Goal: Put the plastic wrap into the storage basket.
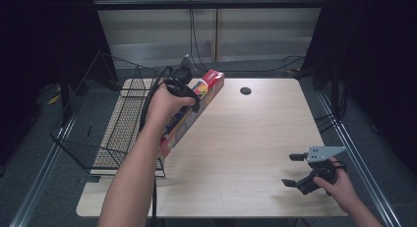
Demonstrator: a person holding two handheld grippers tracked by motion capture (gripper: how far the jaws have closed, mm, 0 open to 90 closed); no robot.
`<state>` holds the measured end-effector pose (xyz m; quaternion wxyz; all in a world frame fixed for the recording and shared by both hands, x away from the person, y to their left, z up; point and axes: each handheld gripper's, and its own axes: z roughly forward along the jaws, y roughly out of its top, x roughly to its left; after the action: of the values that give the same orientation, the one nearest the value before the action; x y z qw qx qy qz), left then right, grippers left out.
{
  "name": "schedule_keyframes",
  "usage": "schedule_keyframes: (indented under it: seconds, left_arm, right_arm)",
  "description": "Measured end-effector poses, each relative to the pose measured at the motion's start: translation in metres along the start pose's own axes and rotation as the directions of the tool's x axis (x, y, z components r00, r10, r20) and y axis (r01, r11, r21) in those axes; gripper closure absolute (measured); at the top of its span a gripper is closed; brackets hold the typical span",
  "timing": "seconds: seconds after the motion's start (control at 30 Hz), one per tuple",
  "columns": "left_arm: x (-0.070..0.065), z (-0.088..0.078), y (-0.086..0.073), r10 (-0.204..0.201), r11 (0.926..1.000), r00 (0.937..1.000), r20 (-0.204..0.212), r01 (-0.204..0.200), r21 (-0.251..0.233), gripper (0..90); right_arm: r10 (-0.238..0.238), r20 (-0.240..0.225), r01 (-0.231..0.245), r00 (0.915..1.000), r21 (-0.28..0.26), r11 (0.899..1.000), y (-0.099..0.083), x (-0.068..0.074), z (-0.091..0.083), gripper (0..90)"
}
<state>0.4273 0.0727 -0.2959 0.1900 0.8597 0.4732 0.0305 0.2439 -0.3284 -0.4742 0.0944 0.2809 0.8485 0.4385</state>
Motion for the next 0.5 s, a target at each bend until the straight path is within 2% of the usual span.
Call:
schedule_keyframes:
  seconds: [0.5]
  left_arm:
    - [0.009, -0.013, -0.005, -0.029, 0.9994, 0.9996, -0.006, 0.029, -0.018, 43.9]
  right_arm:
    - [0.000, 0.000, 0.000, 1.0000, 0.003, 1.000, 0.000, 0.000, 0.001, 3.2]
